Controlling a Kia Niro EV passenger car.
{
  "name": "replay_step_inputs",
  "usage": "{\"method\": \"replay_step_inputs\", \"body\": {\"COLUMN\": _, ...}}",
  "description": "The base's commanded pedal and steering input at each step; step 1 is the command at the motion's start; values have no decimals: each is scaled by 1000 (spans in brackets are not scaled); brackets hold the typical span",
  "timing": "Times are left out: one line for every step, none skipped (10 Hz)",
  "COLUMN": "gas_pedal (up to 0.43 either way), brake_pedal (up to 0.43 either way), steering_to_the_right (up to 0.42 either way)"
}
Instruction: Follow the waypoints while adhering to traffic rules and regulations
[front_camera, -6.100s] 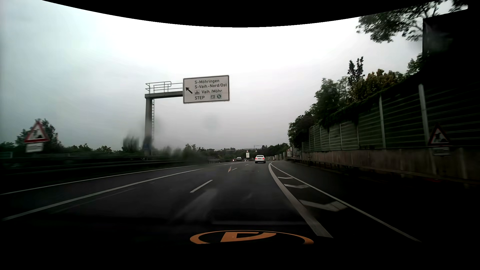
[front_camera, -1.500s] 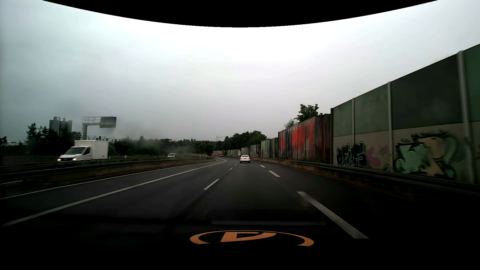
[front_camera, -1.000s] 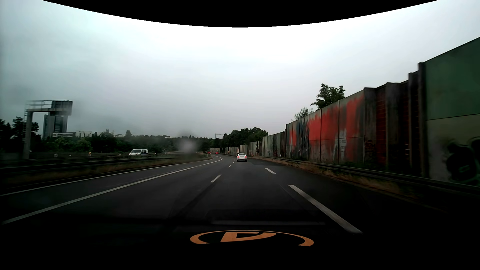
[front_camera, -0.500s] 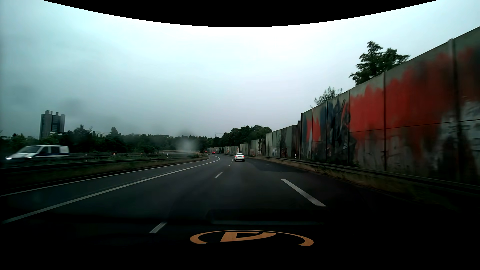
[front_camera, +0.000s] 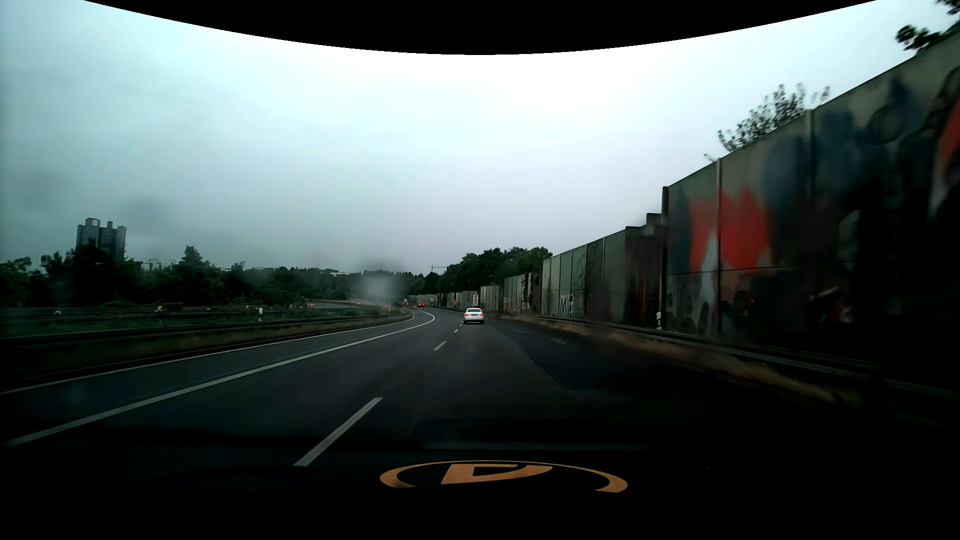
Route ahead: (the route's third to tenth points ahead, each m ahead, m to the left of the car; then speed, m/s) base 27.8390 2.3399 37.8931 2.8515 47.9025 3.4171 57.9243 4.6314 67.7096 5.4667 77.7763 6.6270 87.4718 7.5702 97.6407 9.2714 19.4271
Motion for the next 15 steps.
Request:
{"method": "replay_step_inputs", "body": {"gas_pedal": 0, "brake_pedal": 98, "steering_to_the_right": -4}}
{"method": "replay_step_inputs", "body": {"gas_pedal": 0, "brake_pedal": 98, "steering_to_the_right": -4}}
{"method": "replay_step_inputs", "body": {"gas_pedal": 0, "brake_pedal": 85, "steering_to_the_right": -4}}
{"method": "replay_step_inputs", "body": {"gas_pedal": 0, "brake_pedal": 79, "steering_to_the_right": -5}}
{"method": "replay_step_inputs", "body": {"gas_pedal": 0, "brake_pedal": 73, "steering_to_the_right": -6}}
{"method": "replay_step_inputs", "body": {"gas_pedal": 0, "brake_pedal": 73, "steering_to_the_right": -7}}
{"method": "replay_step_inputs", "body": {"gas_pedal": 0, "brake_pedal": 73, "steering_to_the_right": -7}}
{"method": "replay_step_inputs", "body": {"gas_pedal": 0, "brake_pedal": 73, "steering_to_the_right": -8}}
{"method": "replay_step_inputs", "body": {"gas_pedal": 0, "brake_pedal": 73, "steering_to_the_right": -9}}
{"method": "replay_step_inputs", "body": {"gas_pedal": 0, "brake_pedal": 73, "steering_to_the_right": -11}}
{"method": "replay_step_inputs", "body": {"gas_pedal": 0, "brake_pedal": 73, "steering_to_the_right": -13}}
{"method": "replay_step_inputs", "body": {"gas_pedal": 0, "brake_pedal": 73, "steering_to_the_right": -13}}
{"method": "replay_step_inputs", "body": {"gas_pedal": 0, "brake_pedal": 67, "steering_to_the_right": -12}}
{"method": "replay_step_inputs", "body": {"gas_pedal": 0, "brake_pedal": 43, "steering_to_the_right": -10}}
{"method": "replay_step_inputs", "body": {"gas_pedal": 0, "brake_pedal": 43, "steering_to_the_right": -9}}
